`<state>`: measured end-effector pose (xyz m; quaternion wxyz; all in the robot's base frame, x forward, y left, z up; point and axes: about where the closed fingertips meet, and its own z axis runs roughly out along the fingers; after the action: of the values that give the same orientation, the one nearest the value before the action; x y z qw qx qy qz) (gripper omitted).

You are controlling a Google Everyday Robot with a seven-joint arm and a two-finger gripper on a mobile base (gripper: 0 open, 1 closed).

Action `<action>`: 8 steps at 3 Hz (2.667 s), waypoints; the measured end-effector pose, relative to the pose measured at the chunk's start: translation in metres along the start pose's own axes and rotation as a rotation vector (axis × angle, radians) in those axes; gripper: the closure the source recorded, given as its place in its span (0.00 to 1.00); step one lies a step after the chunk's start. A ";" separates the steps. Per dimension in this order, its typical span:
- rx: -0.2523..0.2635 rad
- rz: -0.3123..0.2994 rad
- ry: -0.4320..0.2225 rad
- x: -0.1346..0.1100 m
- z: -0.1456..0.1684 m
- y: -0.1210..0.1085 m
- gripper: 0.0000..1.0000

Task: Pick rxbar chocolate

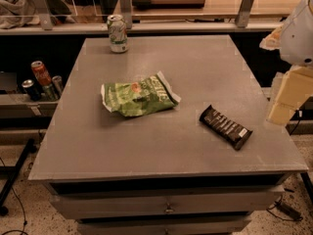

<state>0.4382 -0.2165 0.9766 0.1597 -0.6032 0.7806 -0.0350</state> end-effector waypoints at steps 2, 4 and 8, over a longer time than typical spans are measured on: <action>-0.009 0.078 0.016 0.001 0.011 -0.004 0.00; -0.037 0.384 0.114 0.015 0.081 -0.013 0.00; -0.043 0.541 0.263 0.024 0.167 -0.003 0.16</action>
Offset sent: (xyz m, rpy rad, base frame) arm 0.0251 -0.0041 -0.0432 0.0378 0.1154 -0.2937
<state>0.4847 -0.2175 0.8142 0.0479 -0.3668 0.9276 -0.0523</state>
